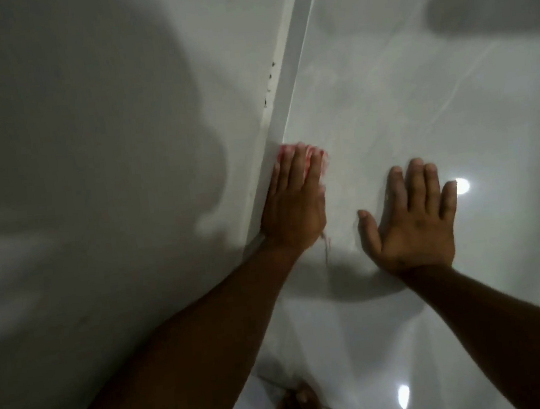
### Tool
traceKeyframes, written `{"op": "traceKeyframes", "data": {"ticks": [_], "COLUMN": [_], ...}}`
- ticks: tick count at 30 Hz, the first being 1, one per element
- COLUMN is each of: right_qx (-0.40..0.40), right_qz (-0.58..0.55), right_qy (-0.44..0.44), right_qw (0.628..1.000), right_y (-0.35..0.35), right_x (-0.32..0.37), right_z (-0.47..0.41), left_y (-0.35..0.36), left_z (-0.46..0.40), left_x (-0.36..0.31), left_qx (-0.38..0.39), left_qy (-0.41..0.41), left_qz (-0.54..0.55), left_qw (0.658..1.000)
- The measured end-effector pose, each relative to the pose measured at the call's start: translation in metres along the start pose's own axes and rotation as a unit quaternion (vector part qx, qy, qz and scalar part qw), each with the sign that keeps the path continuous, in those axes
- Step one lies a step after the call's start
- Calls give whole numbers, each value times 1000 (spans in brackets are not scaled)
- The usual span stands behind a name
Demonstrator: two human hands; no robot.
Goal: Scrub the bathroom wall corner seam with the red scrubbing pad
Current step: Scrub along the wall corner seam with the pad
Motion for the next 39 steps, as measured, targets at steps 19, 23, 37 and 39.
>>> {"op": "traceKeyframes", "data": {"ticks": [19, 23, 37, 39], "right_qx": [-14, -20, -19, -18], "right_qz": [18, 23, 20, 19], "right_qy": [-4, -3, 2, 1], "right_qw": [1000, 1000, 1000, 1000], "right_y": [4, 3, 1, 1], "right_x": [-3, -2, -2, -2], "right_z": [-3, -3, -4, -4], "left_y": [4, 15, -24, -32], "left_z": [6, 113, -250, -283], "left_x": [5, 12, -13, -13], "left_qx": [2, 50, 52, 73], "left_qy": [9, -3, 70, 81], "left_qz": [-21, -10, -90, -96], "left_qw": [1000, 999, 992, 989]}}
Point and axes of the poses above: each hand's wrist, its own z-axis away from the middle knuckle, its own y-axis out of the palm, x = y × z, the point moved 2 cm from there along -z, towards the middle knuckle, and after that the axes turned 1 degree about x, right-handed, at the moved point
